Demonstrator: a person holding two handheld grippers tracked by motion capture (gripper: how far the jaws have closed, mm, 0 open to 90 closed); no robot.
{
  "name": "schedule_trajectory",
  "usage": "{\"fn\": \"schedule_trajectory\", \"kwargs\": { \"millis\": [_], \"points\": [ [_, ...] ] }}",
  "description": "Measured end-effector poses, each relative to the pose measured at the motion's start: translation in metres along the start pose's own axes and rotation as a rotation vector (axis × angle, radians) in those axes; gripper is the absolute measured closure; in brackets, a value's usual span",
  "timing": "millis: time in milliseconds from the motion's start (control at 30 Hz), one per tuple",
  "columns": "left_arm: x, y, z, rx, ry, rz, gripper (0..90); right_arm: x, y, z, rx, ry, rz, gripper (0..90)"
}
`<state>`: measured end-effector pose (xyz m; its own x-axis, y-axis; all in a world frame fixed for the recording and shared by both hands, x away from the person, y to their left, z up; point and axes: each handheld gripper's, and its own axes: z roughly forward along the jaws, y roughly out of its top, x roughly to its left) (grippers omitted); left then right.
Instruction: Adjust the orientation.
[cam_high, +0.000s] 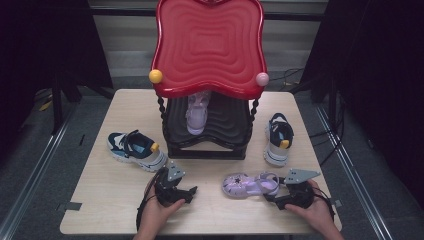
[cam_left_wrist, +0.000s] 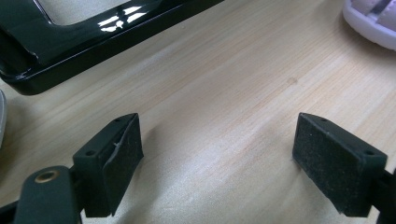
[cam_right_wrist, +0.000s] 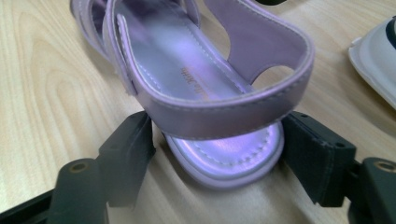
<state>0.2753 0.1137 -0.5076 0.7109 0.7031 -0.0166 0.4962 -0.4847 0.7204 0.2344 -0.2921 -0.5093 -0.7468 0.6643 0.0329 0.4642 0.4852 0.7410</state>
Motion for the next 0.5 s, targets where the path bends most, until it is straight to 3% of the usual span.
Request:
{"fn": "schedule_trajectory", "kwargs": {
  "millis": [500],
  "points": [
    [0.0003,0.0001,-0.0001,0.003,0.000,0.003,15.4,0.0086,-0.0035,-0.0039,-0.009,-0.031,0.024,31.6]
  ]
}}
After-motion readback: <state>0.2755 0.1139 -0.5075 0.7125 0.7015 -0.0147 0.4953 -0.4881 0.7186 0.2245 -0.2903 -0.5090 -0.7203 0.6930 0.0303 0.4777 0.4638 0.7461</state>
